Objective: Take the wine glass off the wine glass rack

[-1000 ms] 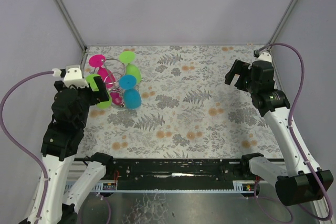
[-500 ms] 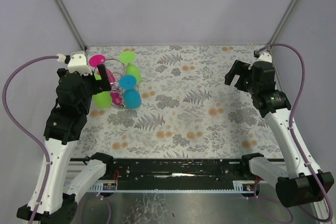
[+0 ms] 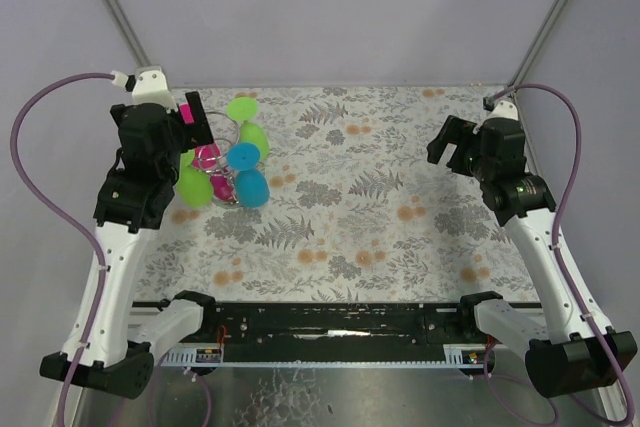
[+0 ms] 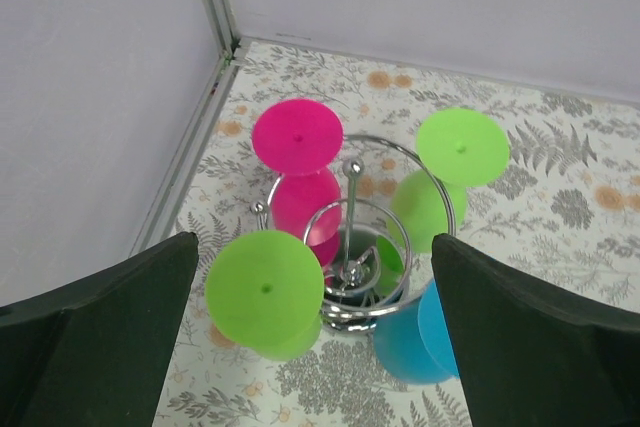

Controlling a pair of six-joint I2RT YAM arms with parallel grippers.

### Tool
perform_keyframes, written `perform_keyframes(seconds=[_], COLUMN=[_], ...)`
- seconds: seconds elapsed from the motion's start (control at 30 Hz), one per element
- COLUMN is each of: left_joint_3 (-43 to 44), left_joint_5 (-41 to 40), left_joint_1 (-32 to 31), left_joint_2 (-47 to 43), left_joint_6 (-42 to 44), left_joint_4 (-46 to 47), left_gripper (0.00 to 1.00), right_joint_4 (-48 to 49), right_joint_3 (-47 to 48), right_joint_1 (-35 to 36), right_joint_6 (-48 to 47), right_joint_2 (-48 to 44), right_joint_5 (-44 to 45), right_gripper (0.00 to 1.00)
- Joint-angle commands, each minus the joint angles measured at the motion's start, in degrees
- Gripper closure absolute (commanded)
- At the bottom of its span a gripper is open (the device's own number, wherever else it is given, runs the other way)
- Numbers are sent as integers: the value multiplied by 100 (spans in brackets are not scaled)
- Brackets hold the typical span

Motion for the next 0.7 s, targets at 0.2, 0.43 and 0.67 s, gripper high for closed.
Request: perform_keyframes(seconds=[0.2, 0.43, 0.67], left_joint_3=[1020, 1237, 1323], left_joint_5=[667, 2489, 4017], left_joint_1=[825, 2318, 3490], left_joint_2=[858, 1342, 1858], left_joint_6=[-400, -981, -1506], left_joint_4=[380, 191, 186], left_gripper=[0, 0, 0], right_joint_4=[-37, -88, -93], right_joint_3=[17, 34, -27], right_joint_1=[18, 19, 21], right_joint_6=[33, 44, 101], right_joint_2=[-183, -217, -274], right_joint_5=[-201, -250, -259], right_gripper=[1, 1, 1])
